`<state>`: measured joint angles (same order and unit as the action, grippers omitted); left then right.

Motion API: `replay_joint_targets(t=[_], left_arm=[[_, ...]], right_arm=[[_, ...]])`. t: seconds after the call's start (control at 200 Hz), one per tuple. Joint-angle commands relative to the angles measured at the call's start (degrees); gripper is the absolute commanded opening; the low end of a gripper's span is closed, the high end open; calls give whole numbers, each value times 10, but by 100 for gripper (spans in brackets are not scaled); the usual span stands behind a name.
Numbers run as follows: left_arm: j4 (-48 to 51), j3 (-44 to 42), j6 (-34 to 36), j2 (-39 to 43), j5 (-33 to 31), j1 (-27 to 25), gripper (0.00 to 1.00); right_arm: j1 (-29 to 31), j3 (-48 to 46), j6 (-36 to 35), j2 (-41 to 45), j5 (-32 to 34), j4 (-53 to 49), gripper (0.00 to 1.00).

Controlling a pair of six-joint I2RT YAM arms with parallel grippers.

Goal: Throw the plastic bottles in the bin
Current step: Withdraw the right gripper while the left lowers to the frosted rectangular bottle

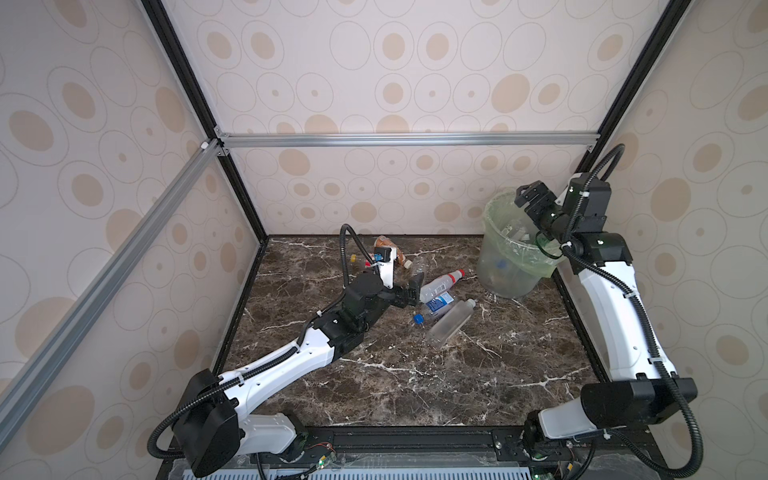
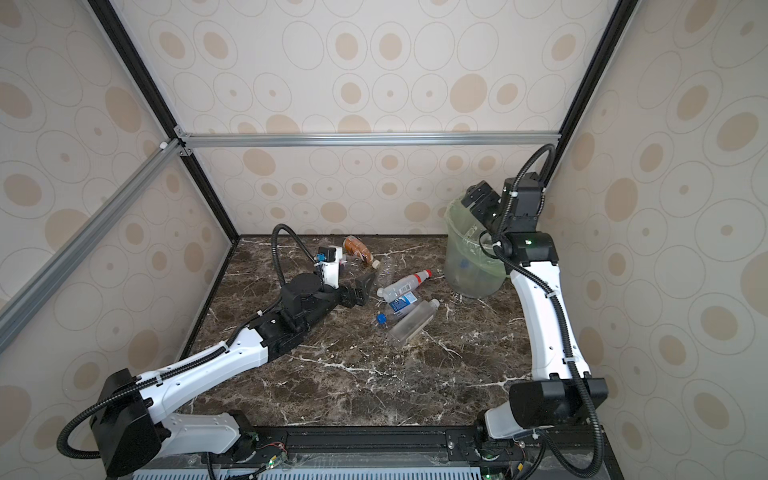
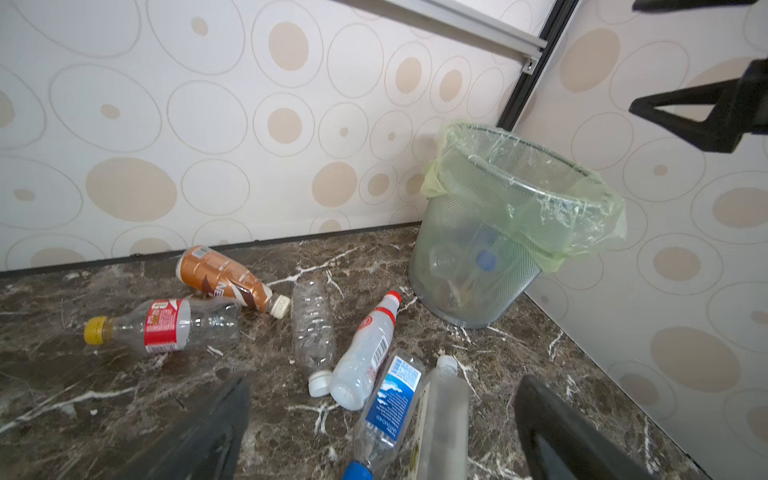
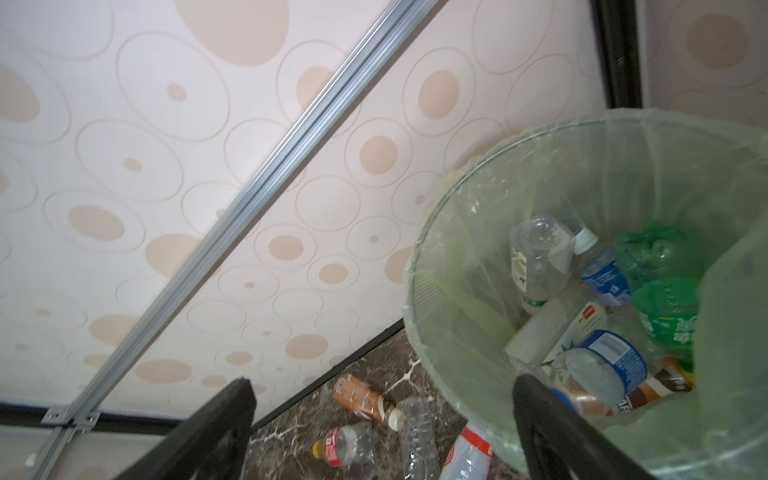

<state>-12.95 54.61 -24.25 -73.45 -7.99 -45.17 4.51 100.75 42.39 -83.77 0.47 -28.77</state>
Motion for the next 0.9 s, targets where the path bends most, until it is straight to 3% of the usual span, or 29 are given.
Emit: replay_joint_targets(t=[0.0,0.26,0.41,0.68,0.895], left_arm=[[68,-1,-70,19,21,-4,99],[147,-44,-166,66,74,1,99],[164,-87,-180,89,98,9,99],[83,-138,-171,29,149,-1,99],[90,-73,-103,-84,123,-38,99]], right_arm=[[52,-26,-42,34,26,-29,100],[170,-155,-78,87,58,-37,100],[223,-254,-100,112,109,-26,100],[229,-402,-137,118,125,12,100],[225,-471,-150,111,126,49,100]])
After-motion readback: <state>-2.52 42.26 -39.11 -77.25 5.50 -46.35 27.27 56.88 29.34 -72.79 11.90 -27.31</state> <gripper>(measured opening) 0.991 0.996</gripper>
